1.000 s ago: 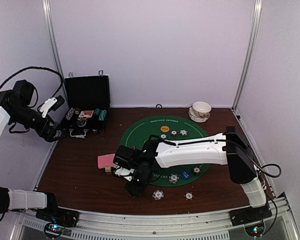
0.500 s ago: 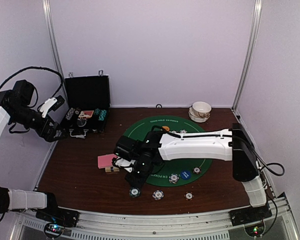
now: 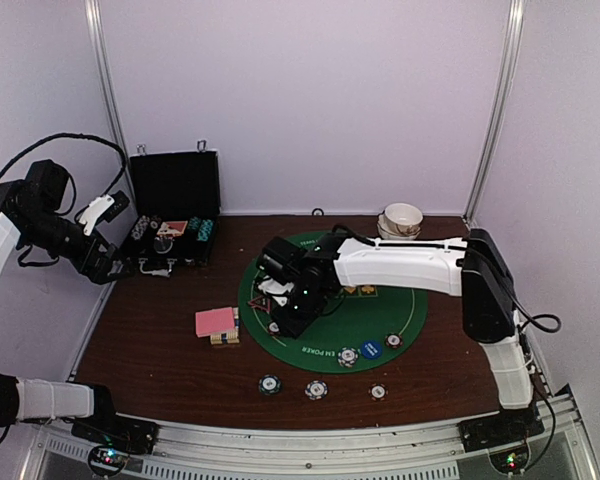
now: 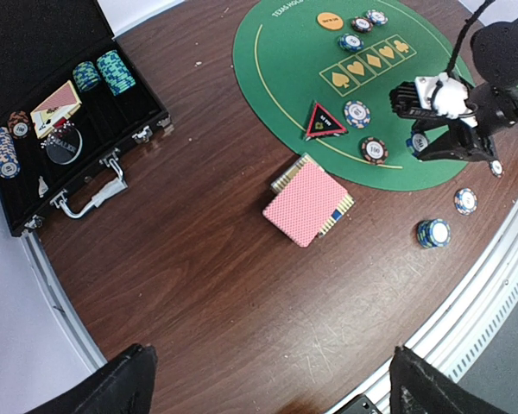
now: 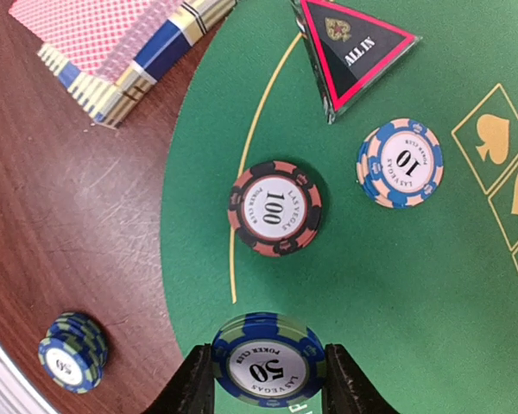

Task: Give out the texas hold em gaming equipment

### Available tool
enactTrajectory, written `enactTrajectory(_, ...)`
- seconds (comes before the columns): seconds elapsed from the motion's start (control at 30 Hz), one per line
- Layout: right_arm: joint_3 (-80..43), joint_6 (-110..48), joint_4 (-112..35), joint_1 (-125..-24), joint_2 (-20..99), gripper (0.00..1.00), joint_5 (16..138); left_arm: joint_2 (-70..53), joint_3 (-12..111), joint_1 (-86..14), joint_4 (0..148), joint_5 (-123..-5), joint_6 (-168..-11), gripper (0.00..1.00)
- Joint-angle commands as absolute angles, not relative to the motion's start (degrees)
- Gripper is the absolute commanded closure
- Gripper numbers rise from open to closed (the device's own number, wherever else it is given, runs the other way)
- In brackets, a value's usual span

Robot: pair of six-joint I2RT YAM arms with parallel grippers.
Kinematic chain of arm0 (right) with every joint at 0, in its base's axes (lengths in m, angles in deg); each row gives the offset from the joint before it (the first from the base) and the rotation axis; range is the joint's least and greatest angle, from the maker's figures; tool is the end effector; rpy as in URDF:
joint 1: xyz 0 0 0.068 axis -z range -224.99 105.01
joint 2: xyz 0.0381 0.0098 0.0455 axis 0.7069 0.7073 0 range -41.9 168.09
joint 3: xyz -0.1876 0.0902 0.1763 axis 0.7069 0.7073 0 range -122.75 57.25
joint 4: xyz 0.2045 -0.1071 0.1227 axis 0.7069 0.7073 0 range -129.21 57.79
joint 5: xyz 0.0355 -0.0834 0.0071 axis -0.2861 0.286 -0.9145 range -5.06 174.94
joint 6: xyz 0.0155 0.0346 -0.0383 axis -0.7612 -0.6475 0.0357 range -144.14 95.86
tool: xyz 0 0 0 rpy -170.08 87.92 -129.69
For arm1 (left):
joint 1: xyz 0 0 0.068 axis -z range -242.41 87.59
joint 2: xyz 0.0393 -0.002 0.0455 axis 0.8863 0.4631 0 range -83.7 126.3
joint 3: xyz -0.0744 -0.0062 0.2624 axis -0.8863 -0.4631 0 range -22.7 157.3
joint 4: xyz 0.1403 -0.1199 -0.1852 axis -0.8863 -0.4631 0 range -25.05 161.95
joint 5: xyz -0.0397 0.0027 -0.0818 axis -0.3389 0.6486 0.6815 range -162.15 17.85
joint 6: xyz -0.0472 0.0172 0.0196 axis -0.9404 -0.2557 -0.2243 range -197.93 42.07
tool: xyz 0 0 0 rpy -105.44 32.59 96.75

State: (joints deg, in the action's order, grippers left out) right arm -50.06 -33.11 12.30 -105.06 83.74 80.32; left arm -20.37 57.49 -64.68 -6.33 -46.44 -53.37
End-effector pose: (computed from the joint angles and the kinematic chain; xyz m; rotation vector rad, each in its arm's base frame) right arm 0.2285 0.4027 0.2052 -1.2574 2.5824 0.3846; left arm 0.1698 -0.0087 0.3847 0.6327 2.4521 -0.4119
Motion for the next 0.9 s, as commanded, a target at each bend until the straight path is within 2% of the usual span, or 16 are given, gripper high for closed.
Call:
enactTrajectory(0.0, -50.48, -32.99, 10.88, -104.88, 87.06, 0.89, 82.03, -20.66, 58.51, -65.05, -7.16, -45.85, -53.08, 0.02)
enactTrajectory(0.43, -51.12, -33.1, 8.92, -104.23, 91.73, 0.88, 82.77, -20.33, 58.43, -65.04, -7.27, -45.66, -52.96, 0.03)
enactTrajectory(0.5, -51.48, -33.31, 9.06, -104.25, 92.11, 0.78, 82.54, -20.28, 58.43, -65.04, -7.24, -45.6, -52.96, 0.02)
enactTrajectory(0.57, -51.64, -33.35, 9.26, -104.25, 92.03, 0.61, 82.49, -20.25, 58.45, -65.03, -7.27, -45.6, -52.96, 0.03)
enactTrajectory(0.67, -51.56, -33.3, 9.86, -104.25, 90.98, 0.47, 83.02, -20.33, 58.34, -65.05, -7.24, -45.85, -52.84, 0.02)
enactTrajectory(0.87, -51.1, -32.75, 10.72, -104.8, 85.58, 0.32, 83.95, -20.4, 58.25, -65.04, -7.26, -45.69, -52.7, 0.03)
